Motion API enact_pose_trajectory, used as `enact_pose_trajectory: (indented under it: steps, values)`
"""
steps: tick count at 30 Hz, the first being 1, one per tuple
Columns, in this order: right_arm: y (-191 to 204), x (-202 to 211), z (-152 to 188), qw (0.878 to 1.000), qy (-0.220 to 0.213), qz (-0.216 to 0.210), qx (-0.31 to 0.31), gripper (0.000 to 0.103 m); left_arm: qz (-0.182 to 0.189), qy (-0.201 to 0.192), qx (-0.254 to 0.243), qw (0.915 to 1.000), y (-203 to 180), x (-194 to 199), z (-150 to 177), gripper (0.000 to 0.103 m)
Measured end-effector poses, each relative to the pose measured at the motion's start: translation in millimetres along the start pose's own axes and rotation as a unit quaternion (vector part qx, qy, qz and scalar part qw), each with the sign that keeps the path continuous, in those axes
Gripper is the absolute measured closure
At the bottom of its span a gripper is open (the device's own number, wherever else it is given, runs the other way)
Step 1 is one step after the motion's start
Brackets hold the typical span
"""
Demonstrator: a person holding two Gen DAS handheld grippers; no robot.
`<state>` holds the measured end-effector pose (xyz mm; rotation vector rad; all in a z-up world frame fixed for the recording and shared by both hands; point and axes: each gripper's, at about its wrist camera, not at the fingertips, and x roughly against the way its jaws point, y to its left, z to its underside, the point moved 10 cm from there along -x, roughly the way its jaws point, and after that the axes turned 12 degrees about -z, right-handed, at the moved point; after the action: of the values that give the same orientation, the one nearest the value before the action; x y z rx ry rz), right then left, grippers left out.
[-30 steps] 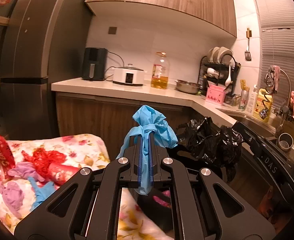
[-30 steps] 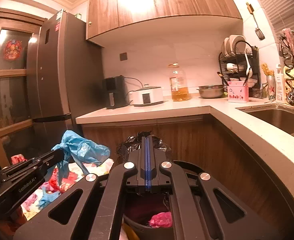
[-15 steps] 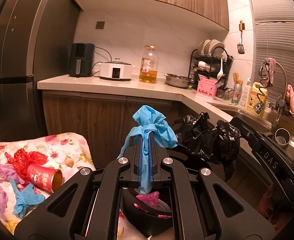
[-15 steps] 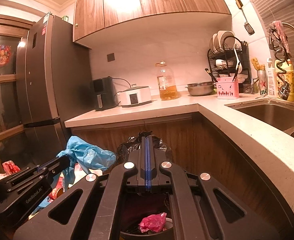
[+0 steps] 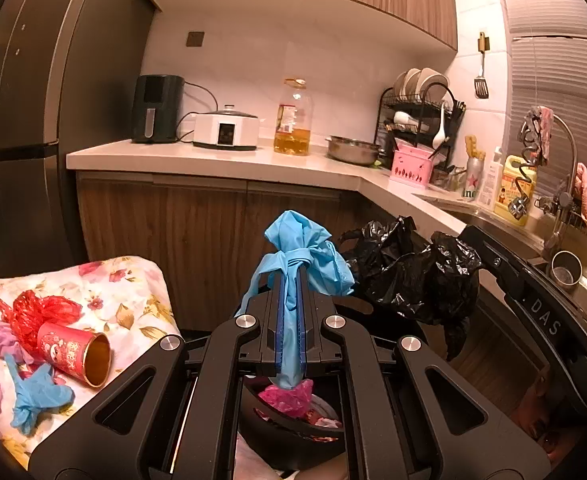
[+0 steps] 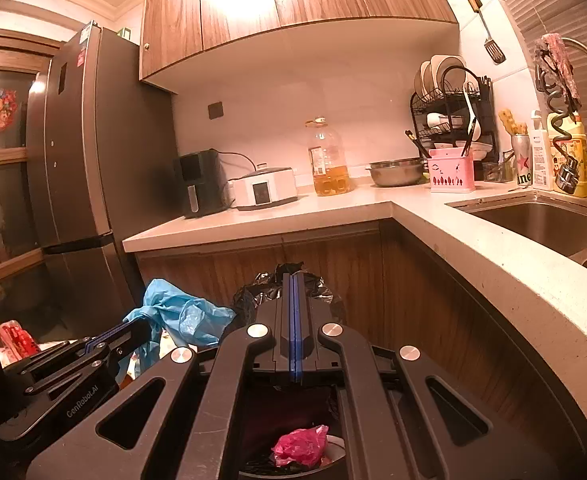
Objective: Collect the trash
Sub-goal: 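Open both tools to drop the glove and black bag into the bin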
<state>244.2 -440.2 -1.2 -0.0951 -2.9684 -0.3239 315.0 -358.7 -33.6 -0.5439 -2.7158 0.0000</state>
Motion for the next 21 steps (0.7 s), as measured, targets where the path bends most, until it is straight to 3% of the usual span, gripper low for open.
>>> enact_pose_trajectory:
  steps: [21]
  values:
    - [-6, -12, 7, 1.0, 0.008, 0.0, -0.008, 0.102, 0.009, 0.013, -0.005, 0.9999, -12, -20, 10, 0.098]
